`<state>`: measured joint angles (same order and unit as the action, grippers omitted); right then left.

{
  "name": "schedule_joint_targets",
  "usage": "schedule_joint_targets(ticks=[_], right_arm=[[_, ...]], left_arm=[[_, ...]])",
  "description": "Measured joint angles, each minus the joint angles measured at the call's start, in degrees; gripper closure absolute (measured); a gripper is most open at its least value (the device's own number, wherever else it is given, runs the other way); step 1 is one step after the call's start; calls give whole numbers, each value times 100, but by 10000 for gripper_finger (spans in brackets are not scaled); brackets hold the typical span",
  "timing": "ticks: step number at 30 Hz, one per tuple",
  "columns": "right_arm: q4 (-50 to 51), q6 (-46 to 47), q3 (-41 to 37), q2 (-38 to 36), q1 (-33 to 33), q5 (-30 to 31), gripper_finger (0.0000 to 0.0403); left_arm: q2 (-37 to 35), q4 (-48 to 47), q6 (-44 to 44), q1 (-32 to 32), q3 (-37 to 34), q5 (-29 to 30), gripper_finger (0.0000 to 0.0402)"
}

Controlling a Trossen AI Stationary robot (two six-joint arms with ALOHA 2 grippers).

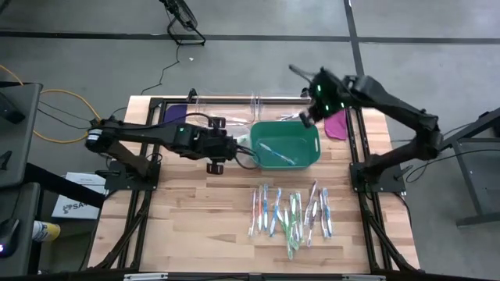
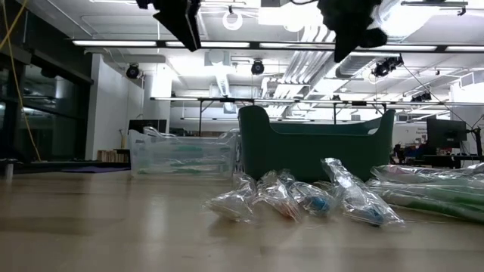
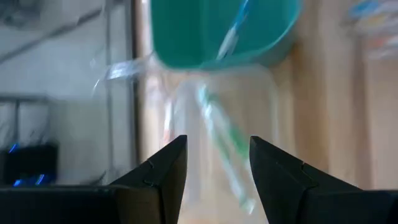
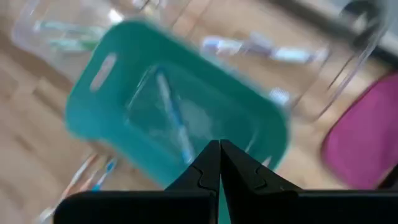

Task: Pick & Place Toothbrushes
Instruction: Put the purple toothbrush into the right transparent bin

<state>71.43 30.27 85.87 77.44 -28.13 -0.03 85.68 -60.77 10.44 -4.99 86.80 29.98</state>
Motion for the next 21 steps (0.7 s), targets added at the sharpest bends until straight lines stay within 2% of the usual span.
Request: schedule_joint_targets(ticks=[5,10,14,21], right_arm=[[-10,1491,-848,-619,1061,152,398],[-56,3122,-1608,-949,2211,312,393],[-112,4223,-2092,-954,3059,424,368],[-469,5893,-2830,-879,4103,278,291]], left_arm=[[-777,1407,264,7,-1326,-677,236],[-1407,2094,297,7,-2210,-1153,236],[-1734,2367,465,7,-2583,-1268,236],[-1855,2461,845,9,-2703,-1343,236]])
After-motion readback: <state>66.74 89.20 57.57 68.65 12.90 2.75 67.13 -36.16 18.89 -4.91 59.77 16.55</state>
